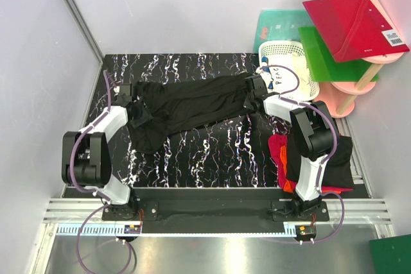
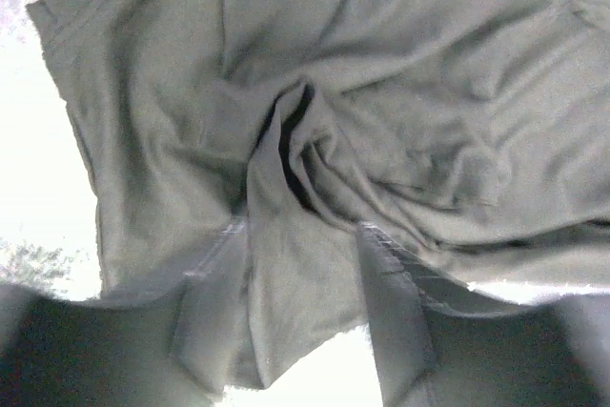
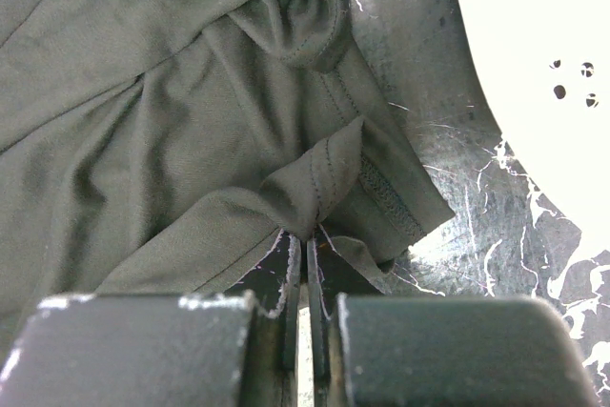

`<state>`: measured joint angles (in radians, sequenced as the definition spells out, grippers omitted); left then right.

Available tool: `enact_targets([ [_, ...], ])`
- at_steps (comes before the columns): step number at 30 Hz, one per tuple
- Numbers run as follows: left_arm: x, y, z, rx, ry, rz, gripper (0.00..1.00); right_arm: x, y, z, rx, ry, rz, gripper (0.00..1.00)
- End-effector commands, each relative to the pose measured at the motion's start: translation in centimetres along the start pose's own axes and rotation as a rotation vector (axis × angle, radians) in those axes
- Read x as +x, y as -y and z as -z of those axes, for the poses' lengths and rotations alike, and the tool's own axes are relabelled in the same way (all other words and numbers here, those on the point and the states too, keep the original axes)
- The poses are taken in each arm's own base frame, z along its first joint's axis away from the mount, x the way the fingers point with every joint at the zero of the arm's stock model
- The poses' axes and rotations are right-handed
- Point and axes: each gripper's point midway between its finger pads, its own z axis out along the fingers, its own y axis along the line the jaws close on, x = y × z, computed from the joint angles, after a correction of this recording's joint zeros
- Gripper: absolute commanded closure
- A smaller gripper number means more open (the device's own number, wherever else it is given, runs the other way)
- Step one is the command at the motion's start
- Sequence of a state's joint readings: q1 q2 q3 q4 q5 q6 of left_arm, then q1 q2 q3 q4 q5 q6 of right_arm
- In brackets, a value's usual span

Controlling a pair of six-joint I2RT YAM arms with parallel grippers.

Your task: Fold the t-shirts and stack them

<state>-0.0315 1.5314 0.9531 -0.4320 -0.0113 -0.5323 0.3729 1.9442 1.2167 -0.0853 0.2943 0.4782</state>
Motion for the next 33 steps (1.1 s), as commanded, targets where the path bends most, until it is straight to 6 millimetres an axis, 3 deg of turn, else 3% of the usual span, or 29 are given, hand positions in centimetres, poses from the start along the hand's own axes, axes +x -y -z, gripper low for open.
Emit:
enact_targets([
  [1, -1.5, 0.9, -1.3, 0.004, 0.017, -0.002, 0.67, -1.4, -0.4, 0.3, -0.013, 0.039, -0.003, 0.95],
  [4, -1.3, 1.0, -2.3, 0.001, -0.003, -0.008, 0.79, -1.3, -0.4, 0.3, -0.015, 0.037, -0.004, 0.96],
  [5, -1.2, 1.0, -2.5, 0.0, -0.007, -0.009, 0.95, -1.3, -0.4, 0.3, -0.015, 0.037, -0.003, 0.95],
  [6, -1.0, 0.9, -2.6, -0.004, -0.014, -0.009, 1.0, -1.4, -0.4, 0.3, -0.013, 0.039, -0.003, 0.95],
  [11, -0.7, 0.1, -1.4, -0.019, 0.016, -0.009, 1.0, -1.4, -0.3, 0.4, -0.01, 0.041, 0.0, 0.95],
  [19, -0.1, -1.9, 5.0, -0.016, 0.179, 0.058, 1.0, -1.1, -0.2, 0.4, -0.01, 0.034, -0.005, 0.96],
  [23, -1.9, -3.9, 8.7, -0.112, 0.305, 0.086, 1.0, -1.1, 0.0, 0.6, -0.002, 0.039, -0.003, 0.95],
  [25, -3.6, -3.4, 9.9, -0.108, 0.348, 0.09, 1.0, -1.2, 0.0, 0.6, -0.005, 0.041, -0.006, 0.96],
  [28, -5.9, -1.5, 10.1, -0.077, 0.356, 0.086, 1.0, -1.3, -0.2, 0.7, -0.012, 0.043, -0.009, 0.95],
  [33, -10.1, 1.0, 8.8, -0.086, 0.354, 0.069, 1.0, -2.1, -0.4, 0.8, -0.012, 0.06, 0.0, 0.96],
])
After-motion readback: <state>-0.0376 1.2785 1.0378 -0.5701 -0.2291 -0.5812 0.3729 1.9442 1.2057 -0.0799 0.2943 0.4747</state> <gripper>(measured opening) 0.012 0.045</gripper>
